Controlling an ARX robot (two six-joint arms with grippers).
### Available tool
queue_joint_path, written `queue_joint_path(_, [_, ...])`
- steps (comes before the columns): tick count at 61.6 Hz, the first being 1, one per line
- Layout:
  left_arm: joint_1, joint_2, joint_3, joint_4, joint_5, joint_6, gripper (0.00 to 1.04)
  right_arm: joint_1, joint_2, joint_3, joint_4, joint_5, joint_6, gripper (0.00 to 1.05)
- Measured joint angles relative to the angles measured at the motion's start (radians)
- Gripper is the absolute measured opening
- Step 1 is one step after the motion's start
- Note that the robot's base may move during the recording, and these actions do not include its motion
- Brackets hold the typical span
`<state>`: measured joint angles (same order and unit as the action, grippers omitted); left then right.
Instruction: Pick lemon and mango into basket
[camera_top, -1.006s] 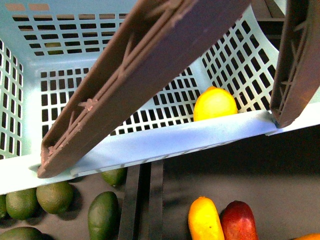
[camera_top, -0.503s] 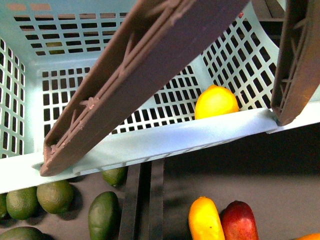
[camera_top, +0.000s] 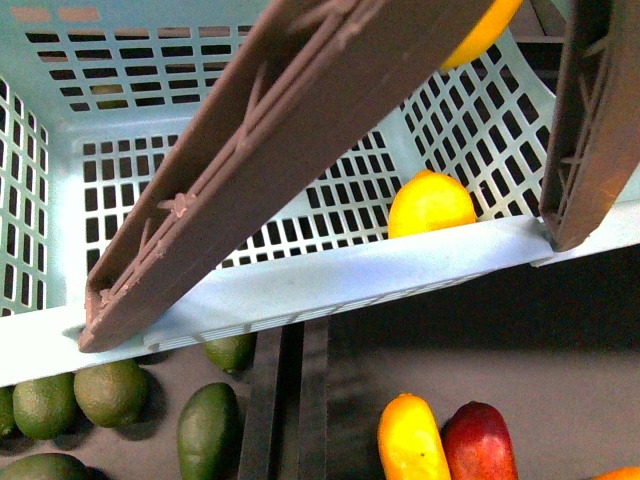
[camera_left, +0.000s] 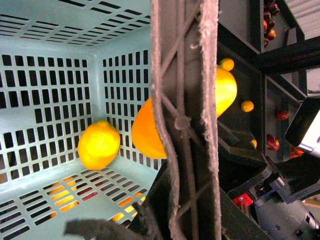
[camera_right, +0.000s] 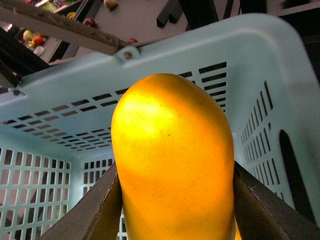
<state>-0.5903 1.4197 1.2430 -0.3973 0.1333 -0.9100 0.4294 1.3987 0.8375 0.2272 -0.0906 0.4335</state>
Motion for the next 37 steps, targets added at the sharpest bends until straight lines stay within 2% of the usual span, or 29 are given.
queue_joint_path(6, [0.0,0.0,0.0,0.0,0.0,0.0,0.06,-0.007,-0.02,0.0,-0.013,0.009,0.005,0.83])
queue_joint_path(10, [0.0,0.0,0.0,0.0,0.003,0.0,0.06,-0.042,-0.068,-0.005,-0.046,0.023,0.005,0.96])
queue_joint_path(19, [0.0,0.002,0.0,0.0,0.0,-0.006,0.06,-0.179,-0.231,-0.069,-0.132,0.076,-0.017,0.96])
queue_joint_path(24, [0.0,0.002,0.0,0.0,-0.01,-0.002,0.06,-0.221,-0.305,-0.18,0.066,0.231,-0.14,0.85])
queue_joint_path(26, [0.001,0.002,0.0,0.0,-0.011,0.0,0.06,-0.234,-0.329,-0.228,0.154,0.263,-0.209,0.79])
queue_joint_path(31, [0.001,0.002,0.0,0.0,-0.009,0.001,0.06,-0.255,-0.375,-0.322,0.285,0.262,-0.307,0.67])
queue_joint_path(37, [0.001,0.002,0.0,0.0,0.003,0.0,0.06,-0.272,-0.418,-0.407,0.33,0.239,-0.369,0.53])
